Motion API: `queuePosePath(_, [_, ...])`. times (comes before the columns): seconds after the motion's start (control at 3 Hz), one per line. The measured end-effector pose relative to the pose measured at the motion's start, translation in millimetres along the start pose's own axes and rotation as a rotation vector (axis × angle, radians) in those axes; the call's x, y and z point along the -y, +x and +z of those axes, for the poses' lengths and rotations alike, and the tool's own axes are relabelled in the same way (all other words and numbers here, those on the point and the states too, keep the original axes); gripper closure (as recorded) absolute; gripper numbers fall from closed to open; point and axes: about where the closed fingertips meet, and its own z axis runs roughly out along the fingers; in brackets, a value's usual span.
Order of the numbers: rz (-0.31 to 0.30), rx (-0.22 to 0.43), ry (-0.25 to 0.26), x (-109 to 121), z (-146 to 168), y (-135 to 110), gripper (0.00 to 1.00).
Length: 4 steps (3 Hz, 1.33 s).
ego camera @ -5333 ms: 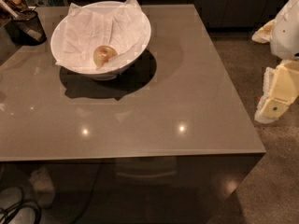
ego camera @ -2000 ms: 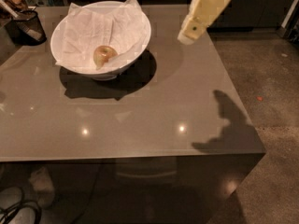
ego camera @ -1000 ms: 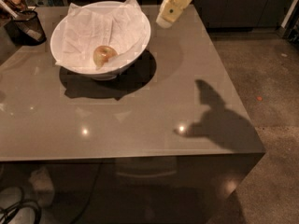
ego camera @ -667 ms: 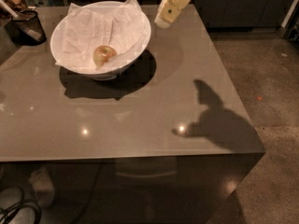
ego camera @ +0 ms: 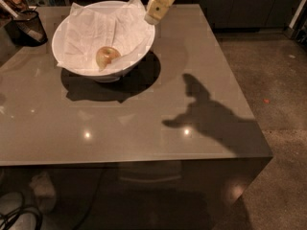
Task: Pick apple from white bowl
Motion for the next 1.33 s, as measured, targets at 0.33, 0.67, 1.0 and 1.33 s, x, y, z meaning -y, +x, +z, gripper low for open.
queuePosePath(0.33, [0.005,0.054,-0.034,0,4,-4,0.00])
queuePosePath(0.67, [-0.011,0.054,-0.106,-1,32,-10,0.00])
queuePosePath(1.0, [-0.026,0.052,-0.156,-3,51,-17,0.00])
queuePosePath(1.33, [-0.042,0.039,-0.203,-2,70,-21,0.21])
